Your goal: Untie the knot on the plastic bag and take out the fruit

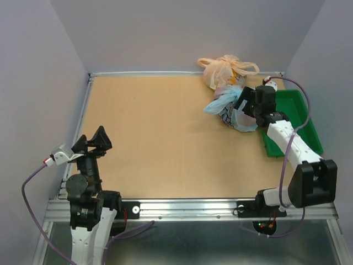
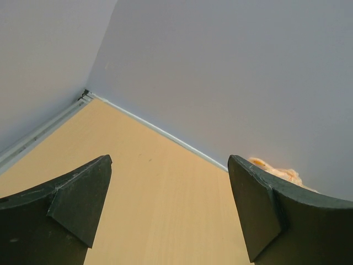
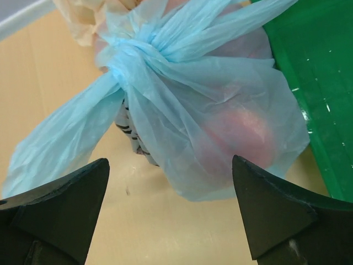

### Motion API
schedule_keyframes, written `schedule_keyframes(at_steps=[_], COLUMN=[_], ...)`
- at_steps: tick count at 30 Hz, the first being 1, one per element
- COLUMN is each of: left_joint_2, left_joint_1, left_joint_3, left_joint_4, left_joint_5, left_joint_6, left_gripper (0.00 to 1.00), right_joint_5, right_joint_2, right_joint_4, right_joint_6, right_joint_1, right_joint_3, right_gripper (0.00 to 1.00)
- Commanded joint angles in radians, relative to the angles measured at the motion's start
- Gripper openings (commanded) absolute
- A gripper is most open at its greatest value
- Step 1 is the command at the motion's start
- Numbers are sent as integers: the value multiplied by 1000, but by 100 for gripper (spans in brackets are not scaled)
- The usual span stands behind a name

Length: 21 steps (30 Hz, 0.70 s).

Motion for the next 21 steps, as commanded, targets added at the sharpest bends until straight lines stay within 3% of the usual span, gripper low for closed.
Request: schedule_keyframes(at_steps=[1,8,11,12,15,16,21], left_joint_2=[67,74,71,72,80,80,103], left_joint_1=[0,0,0,0,0,0,0], left_joint_3=[4,-9,-17,-17,-20,-20,-37], left_joint_4=[26,44,50,54,57,57,142], left_joint_5=[49,89,108,114,144,158,267], left_joint_6=[10,16,19,21,24,24,42], left_gripper=[97,93,92,91,91,91,91], right_joint_5=[-17,-57,-34,-26,-23,-34,-164], right_joint_2=[92,253,264,263,248,243,166], right_joint_4=[35,84,107,117,136,136,134], right_joint_6=[-27,-108,-150,-164,-208,-228,-300], right_joint_1=[5,5,4,4,10,13,114], right_joint_3=[97,134,122,104,90,90,83], right_gripper=[96,83,61,42,7,1,0])
